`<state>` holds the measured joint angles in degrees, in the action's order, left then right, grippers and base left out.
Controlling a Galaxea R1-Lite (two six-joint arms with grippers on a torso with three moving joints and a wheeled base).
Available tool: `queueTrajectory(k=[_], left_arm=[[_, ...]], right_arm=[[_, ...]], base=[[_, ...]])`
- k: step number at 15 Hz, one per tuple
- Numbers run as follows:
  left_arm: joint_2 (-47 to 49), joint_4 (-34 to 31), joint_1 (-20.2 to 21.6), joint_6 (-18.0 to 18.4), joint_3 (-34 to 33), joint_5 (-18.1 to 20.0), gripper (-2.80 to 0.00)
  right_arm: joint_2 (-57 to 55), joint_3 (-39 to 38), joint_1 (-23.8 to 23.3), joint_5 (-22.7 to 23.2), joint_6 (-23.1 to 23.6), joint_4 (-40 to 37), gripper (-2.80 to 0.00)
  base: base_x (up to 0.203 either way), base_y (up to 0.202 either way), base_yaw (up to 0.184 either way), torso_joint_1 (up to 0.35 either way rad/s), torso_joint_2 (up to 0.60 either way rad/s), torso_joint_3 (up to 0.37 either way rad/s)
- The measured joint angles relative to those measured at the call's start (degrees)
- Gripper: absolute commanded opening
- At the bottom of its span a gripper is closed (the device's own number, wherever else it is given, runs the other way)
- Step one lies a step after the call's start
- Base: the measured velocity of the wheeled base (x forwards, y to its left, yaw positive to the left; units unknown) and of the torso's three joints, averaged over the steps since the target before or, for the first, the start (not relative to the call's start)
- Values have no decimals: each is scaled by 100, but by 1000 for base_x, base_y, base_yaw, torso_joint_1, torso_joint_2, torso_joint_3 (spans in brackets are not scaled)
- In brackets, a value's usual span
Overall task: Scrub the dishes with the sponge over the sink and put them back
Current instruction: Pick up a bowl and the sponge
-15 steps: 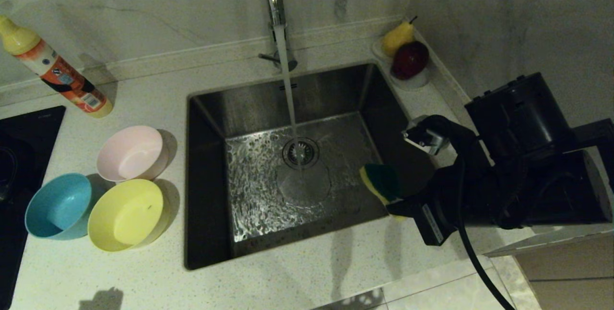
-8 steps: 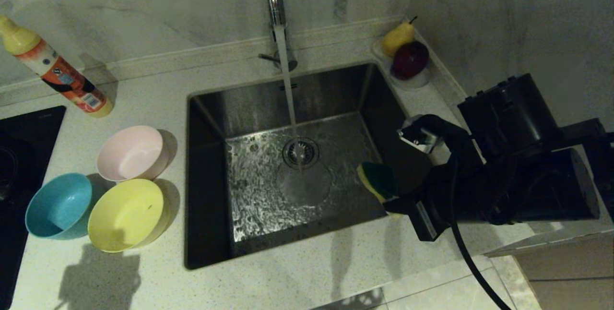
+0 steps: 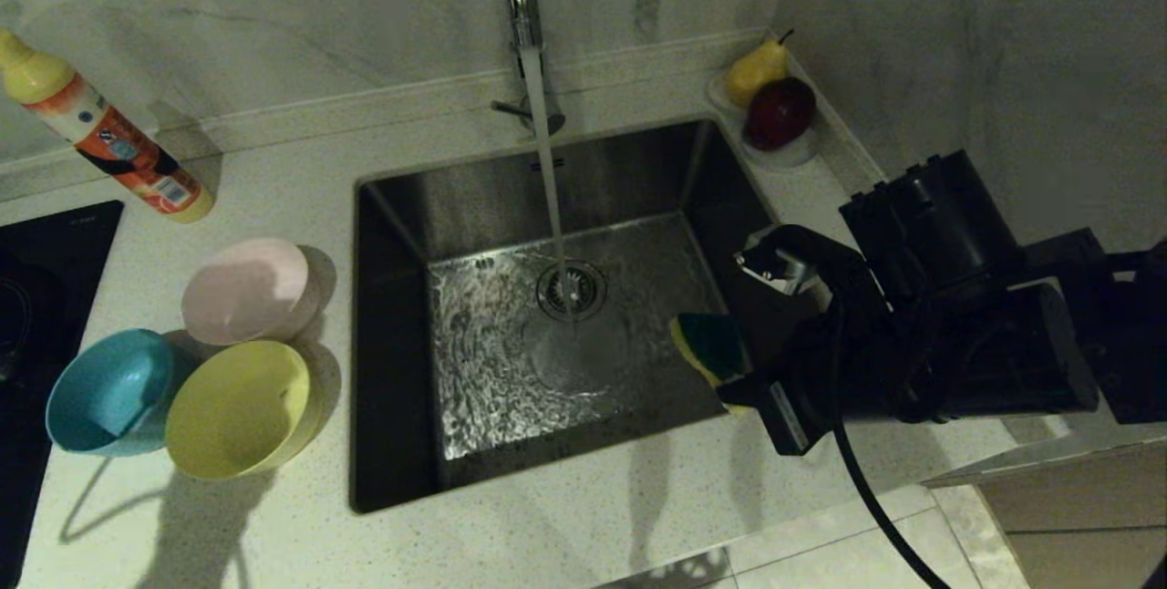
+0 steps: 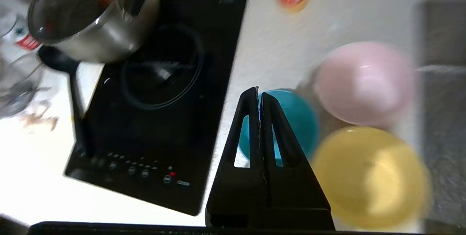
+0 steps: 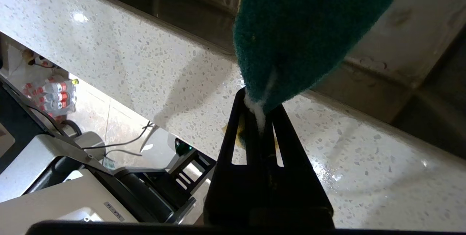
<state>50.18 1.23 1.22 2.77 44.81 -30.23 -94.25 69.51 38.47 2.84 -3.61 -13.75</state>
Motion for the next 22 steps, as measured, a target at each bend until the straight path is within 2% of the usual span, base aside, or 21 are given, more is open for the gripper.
queueTrajectory(k=[3, 6, 8, 11, 14, 16, 17, 19, 22], left_arm=[[1375, 32, 292, -30, 584, -106, -280], [2622, 55, 870, -203, 1317, 244, -280], [3177, 56, 1357, -441, 1728, 908, -280], [3500, 23, 2031, -771, 1929, 2135, -280], [3536, -100, 2572, -1264, 1906, 3035, -280], [3474, -410, 2815, -1619, 1839, 3568, -280], [3451, -540, 2874, -1811, 1830, 3650, 0], [3438, -749, 2929, -2022, 1781, 3687, 0], [3446, -710, 3075, -2018, 1395, 3693, 0]], right_arm=[[-110, 0, 0, 10, -5, 15, -280], [-217, -2, 0, 18, -14, 12, -280], [-277, 11, 11, 19, -7, 47, -280], [-332, 89, 35, 11, -5, 88, -280], [-360, 107, 39, 11, -7, 83, -280], [-367, 111, 39, 5, -7, 86, -280], [-371, 113, 37, 2, -7, 81, -280], [-381, 113, 37, 0, -5, 81, -280], [-395, 102, 37, 0, -6, 82, -280]], base=[[0, 0, 0, 0, 0, 0], [0, 0, 0, 0, 0, 0], [0, 0, 0, 0, 0, 0], [0, 0, 0, 0, 0, 0], [0, 0, 0, 0, 0, 0], [0, 0, 0, 0, 0, 0], [0, 0, 0, 0, 0, 0], [0, 0, 0, 0, 0, 0], [0, 0, 0, 0, 0, 0]])
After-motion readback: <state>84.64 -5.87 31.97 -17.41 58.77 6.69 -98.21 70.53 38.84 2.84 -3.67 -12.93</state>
